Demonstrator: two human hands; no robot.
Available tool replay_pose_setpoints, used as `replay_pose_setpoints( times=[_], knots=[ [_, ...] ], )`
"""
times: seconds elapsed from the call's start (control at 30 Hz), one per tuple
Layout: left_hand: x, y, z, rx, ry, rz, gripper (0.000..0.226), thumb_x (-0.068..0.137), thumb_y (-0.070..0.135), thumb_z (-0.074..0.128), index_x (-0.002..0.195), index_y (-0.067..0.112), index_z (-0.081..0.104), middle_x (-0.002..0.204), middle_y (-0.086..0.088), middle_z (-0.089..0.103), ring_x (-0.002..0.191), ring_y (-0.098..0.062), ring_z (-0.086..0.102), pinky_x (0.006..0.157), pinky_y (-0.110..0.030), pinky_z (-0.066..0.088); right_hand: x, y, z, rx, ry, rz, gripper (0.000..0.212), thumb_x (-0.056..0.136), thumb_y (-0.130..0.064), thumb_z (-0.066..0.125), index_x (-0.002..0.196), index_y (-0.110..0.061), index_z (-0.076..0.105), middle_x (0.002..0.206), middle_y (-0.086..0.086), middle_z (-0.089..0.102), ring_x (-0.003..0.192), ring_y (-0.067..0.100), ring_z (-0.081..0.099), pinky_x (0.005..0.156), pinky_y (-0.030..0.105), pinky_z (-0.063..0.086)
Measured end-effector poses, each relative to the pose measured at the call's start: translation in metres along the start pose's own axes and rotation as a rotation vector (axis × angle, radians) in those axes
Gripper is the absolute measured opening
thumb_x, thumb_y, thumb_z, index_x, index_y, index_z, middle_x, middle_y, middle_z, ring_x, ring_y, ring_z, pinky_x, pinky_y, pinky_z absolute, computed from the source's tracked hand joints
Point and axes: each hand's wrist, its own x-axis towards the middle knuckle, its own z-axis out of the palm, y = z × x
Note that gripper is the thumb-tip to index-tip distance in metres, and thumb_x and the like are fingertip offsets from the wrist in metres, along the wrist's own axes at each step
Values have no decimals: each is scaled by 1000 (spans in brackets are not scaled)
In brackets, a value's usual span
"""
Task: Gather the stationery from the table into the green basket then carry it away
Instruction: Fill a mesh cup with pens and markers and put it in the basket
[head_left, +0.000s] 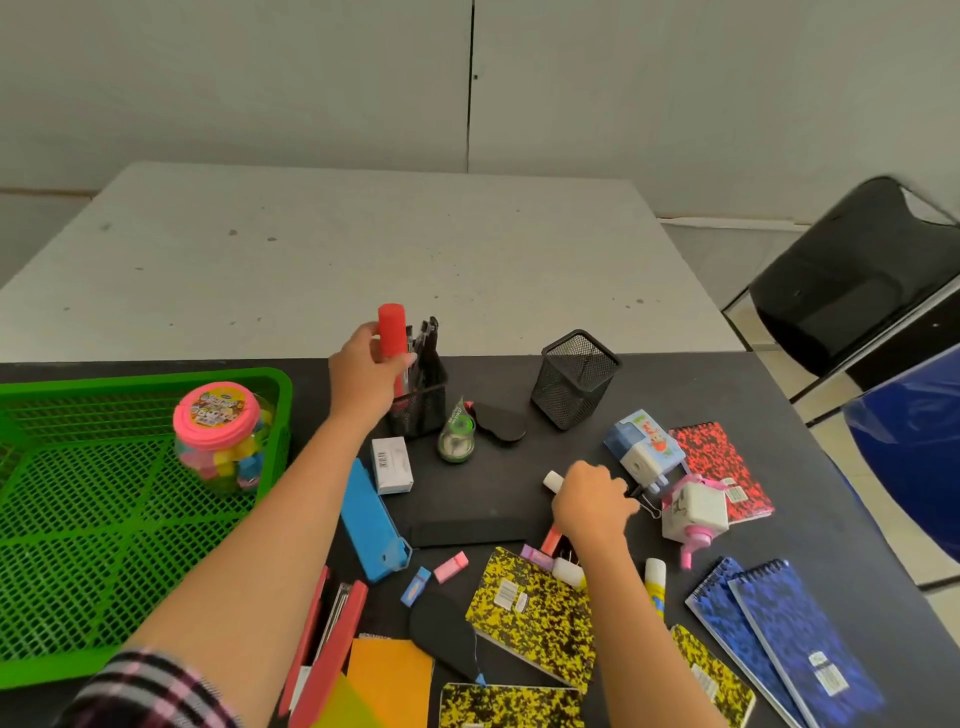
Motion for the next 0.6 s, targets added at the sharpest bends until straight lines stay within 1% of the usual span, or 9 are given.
replay_pose_setpoints(
  times=[0.1, 0.17, 0.2, 0.33, 0.43, 0.5, 0.53, 0.57, 0.6],
  knots=[
    [2, -11, 7, 178, 32, -26, 41, 82, 25, 67, 120, 10, 58, 126, -13, 50, 120, -32, 42, 94, -37, 38, 3, -6, -6, 26, -1, -26, 37, 90, -17, 54, 126, -7, 49, 130, 17, 50, 124, 37, 43, 101, 51, 36],
    [1, -16, 9, 193, 13, -107, 47, 82, 23, 66, 126, 12, 53, 133, -13, 40, 125, -33, 33, 102, -44, 34, 4, -14, -9, 91, 43, -86, 39, 90, -17, 55, 127, -8, 47, 129, 18, 50, 121, 37, 45, 99, 49, 40],
    [0, -18, 10, 164, 3, -119, 49, 82, 20, 66, 127, 11, 50, 133, -14, 39, 126, -33, 34, 103, -45, 33, 4, -19, -12, 167, 84, -145, 41, 90, -16, 54, 129, -11, 44, 128, 18, 49, 118, 37, 47, 95, 47, 43],
    [-6, -23, 12, -24, 24, -95, 58, 81, 8, 67, 131, 11, 39, 132, -16, 41, 118, -29, 48, 96, -32, 38, -5, -51, -29, 677, 233, -508, 58, 90, -4, 48, 141, -27, 31, 116, 16, 53, 95, 29, 57, 75, 32, 44],
    [-11, -29, 13, -60, -32, -68, 61, 88, 12, 59, 141, 17, 28, 134, -16, 47, 120, -30, 49, 101, -37, 38, -15, -83, -45, 1014, 318, -677, 49, 92, -3, 50, 135, -26, 40, 111, 12, 59, 91, 21, 61, 74, 22, 48],
    [-14, -29, 12, -81, -35, -76, 69, 91, 17, 56, 147, 17, 16, 135, -12, 49, 123, -27, 48, 104, -38, 37, -17, -102, -49, 1113, 341, -729, 44, 91, -4, 54, 129, -23, 45, 105, 11, 63, 87, 17, 64, 72, 13, 49],
    [-16, -28, 13, -113, -30, -94, 73, 91, 18, 55, 148, 16, 10, 132, -8, 52, 120, -24, 49, 101, -34, 38, -17, -109, -50, 1105, 329, -751, 42, 90, -4, 55, 127, -22, 46, 103, 10, 64, 84, 16, 64, 70, 9, 47],
    [-18, -27, 13, -150, -24, -121, 74, 92, 20, 54, 149, 13, 5, 124, -3, 54, 113, -19, 51, 93, -29, 38, -16, -116, -48, 1054, 307, -775, 42, 90, -3, 56, 127, -21, 47, 103, 10, 64, 85, 16, 62, 68, 8, 46],
    [-19, -26, 13, -174, -26, -147, 72, 94, 20, 51, 148, 10, 5, 115, 1, 54, 106, -15, 51, 87, -26, 36, -14, -121, -45, 971, 291, -804, 41, 90, -2, 55, 127, -19, 48, 105, 11, 64, 87, 17, 60, 69, 11, 45]
  ],
)
